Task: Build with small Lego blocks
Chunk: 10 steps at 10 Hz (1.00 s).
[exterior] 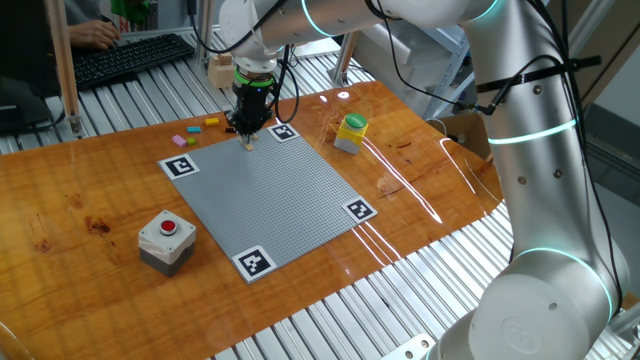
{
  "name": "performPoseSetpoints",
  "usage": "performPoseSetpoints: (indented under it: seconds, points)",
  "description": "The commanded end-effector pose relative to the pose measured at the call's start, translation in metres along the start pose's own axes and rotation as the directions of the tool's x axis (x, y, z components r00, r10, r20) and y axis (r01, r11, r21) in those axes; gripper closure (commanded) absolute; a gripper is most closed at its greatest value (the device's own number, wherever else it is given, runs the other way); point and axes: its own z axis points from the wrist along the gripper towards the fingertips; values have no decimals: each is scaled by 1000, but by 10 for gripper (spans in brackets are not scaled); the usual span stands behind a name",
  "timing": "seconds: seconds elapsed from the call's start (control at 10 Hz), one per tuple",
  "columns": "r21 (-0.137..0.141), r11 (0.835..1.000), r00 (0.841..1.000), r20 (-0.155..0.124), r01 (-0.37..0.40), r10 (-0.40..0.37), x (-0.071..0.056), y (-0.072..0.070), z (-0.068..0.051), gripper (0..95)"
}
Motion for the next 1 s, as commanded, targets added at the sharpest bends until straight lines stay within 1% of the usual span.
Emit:
performPoseSetpoints:
  seconds: [0.1,0.2,0.5,0.6,0.7,0.8,0.9,1.0]
  points:
    - [1,1000,1000,-1,-3,3,1,0,-2,950]
    - [2,1000,1000,-4,-6,6,1,0,-3,950]
    - [3,1000,1000,-9,-15,15,0,0,-1,950]
    - [0,1000,1000,-10,-14,14,-1,-2,6,950]
    - [-9,1000,1000,1,-13,13,-1,-3,16,950]
    - [-15,1000,1000,11,-14,14,0,-3,22,950]
    - [-21,1000,1000,10,-18,18,0,-3,23,950]
    - [-27,999,1000,-4,-24,24,0,-2,18,950]
